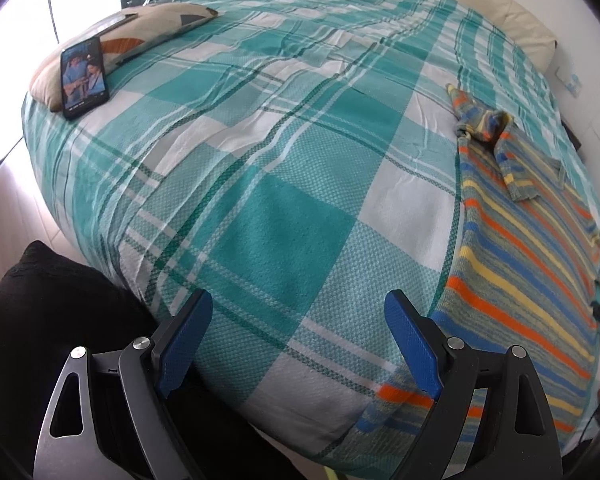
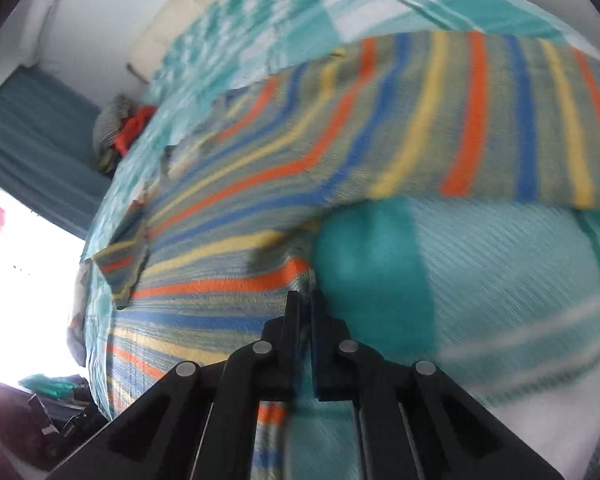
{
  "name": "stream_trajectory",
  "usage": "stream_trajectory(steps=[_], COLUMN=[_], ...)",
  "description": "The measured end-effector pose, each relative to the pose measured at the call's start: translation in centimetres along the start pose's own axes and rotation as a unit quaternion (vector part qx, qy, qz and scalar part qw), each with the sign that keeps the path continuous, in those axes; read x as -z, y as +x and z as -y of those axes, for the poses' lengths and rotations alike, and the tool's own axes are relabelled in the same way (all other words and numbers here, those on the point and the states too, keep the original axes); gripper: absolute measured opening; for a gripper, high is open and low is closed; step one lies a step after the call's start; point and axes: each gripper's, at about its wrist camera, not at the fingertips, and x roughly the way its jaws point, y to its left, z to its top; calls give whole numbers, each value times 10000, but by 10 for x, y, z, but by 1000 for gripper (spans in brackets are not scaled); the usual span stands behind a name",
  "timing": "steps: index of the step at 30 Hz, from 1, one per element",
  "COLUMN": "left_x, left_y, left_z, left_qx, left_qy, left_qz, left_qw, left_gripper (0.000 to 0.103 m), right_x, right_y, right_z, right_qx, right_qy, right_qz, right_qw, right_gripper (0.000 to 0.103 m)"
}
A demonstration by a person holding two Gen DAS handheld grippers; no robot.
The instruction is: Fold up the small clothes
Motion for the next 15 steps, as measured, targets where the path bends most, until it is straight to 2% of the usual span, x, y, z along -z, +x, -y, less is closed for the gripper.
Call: stream_trajectory(steps=[2, 3, 4, 5, 7, 8, 9, 11, 12, 14, 15], left_x=[-1, -1, -1, -2, -3, -3, -4, -6, -7, -8, -9], left_y=[3, 5, 6, 6, 5, 5, 6, 7, 8, 10, 12], left_z=[1, 1, 1, 2, 1, 1, 1, 1, 1, 0, 0], left_qx=[-5, 21, 75, 129, 196, 221, 238, 241, 234, 218, 206], left_qy=[43, 47, 41, 22, -21, -49, -78, -132, -155, -197, -203], left_qz=[-49, -74, -96, -107, -106, -103, -102, -113, -127, -165, -183], left_qw=[10000, 10000, 9999, 9999, 9997, 9997, 9996, 9996, 9995, 9994, 9994], left_gripper=[89, 89, 89, 89, 89, 89, 89, 89, 89, 89, 89], right_x=[3, 2, -2, -10, -33, -47, -77, -122, -146, -189, -201], right_y=[-2, -2, -3, -7, -22, -30, -35, -31, -23, 2, 13], right_z=[3, 2, -1, -4, -14, -19, -28, -38, -45, -64, -67], right_qx=[157, 382, 389, 414, 490, 465, 429, 350, 400, 769, 867], right_qy=[-72, -210, -338, -446, -721, -853, -998, -1156, -1290, -1746, -1880], right_qz=[-121, -262, -426, -565, -374, -228, -17, 78, 31, 27, -43], right_qw=[9998, 9987, 9978, 9965, 9955, 9950, 9941, 9926, 9908, 9816, 9783], right_gripper=[0, 0, 1, 4, 13, 16, 20, 23, 23, 23, 23])
